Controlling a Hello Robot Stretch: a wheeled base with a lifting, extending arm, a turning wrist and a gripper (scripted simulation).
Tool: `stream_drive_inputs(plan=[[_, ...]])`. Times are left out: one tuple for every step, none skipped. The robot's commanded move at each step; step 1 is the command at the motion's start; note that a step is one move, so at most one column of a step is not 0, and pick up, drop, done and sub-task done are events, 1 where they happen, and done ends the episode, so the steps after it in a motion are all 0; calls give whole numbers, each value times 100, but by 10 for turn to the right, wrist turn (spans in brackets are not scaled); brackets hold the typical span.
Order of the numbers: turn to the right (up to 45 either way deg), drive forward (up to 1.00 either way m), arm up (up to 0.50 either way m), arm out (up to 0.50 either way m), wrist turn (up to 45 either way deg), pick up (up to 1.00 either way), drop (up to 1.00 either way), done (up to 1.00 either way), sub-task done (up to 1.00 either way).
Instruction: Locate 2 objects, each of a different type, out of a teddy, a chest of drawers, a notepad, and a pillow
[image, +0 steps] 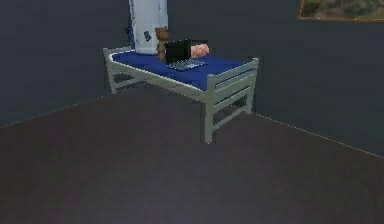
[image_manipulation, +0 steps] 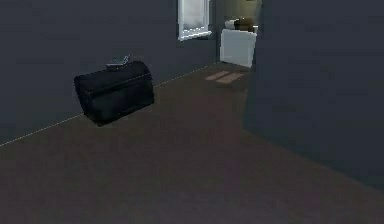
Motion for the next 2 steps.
stream_drive_inputs(plan=[[-270,0,0,0,0,0,0,0,0],[0,100,0,0,0,0,0,0,0]])
